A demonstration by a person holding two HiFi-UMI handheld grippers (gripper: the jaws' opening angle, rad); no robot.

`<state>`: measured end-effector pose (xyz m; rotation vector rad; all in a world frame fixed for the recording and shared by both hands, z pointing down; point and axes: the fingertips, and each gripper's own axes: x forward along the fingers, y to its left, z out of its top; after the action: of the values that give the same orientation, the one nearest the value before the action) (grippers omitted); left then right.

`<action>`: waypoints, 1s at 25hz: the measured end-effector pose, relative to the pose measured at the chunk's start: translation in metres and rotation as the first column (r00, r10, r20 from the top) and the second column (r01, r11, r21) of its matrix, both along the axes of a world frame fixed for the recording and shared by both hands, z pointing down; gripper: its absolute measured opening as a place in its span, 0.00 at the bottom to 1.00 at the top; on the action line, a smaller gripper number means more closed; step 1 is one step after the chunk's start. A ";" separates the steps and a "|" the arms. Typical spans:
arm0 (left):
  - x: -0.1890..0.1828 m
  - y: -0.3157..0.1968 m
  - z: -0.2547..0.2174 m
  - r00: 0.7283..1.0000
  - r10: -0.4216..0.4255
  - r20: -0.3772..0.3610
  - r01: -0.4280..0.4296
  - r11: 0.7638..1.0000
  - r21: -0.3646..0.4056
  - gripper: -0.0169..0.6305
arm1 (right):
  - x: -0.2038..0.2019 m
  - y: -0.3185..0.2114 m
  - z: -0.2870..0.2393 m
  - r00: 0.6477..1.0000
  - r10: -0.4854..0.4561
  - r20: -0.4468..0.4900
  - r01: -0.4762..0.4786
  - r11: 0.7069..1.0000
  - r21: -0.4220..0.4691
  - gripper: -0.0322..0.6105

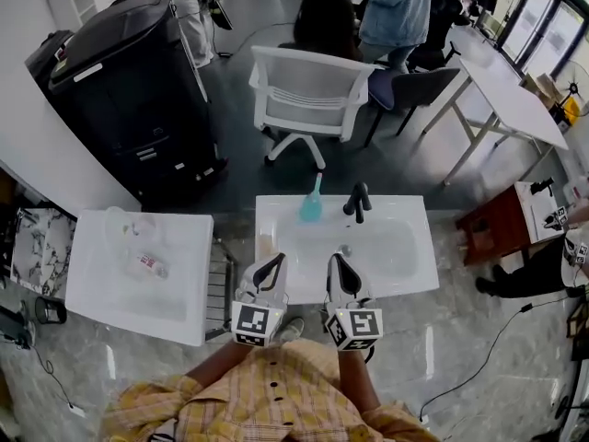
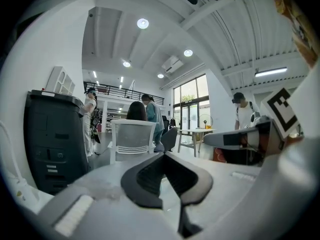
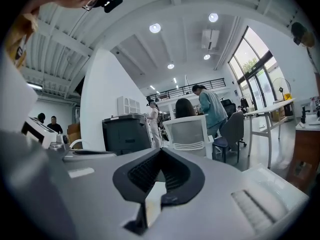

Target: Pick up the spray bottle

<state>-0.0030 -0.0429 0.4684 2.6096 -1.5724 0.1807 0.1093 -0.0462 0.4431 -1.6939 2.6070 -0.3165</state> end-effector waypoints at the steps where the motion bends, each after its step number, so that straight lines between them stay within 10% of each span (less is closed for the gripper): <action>1: 0.003 -0.005 0.001 1.000 -0.004 0.003 0.004 1.000 -0.003 0.02 | 0.003 -0.006 0.001 1.000 -0.004 0.003 0.004 1.000 -0.001 0.04; 25: 0.016 -0.091 0.023 0.998 0.002 0.056 0.002 0.997 -0.071 0.02 | 0.013 -0.095 0.037 1.000 -0.002 0.002 0.002 0.993 -0.118 0.05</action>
<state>0.0134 -0.1338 0.4918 2.5724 -1.5532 0.3064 0.1222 -0.1413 0.4802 -1.7238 2.6384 -0.4805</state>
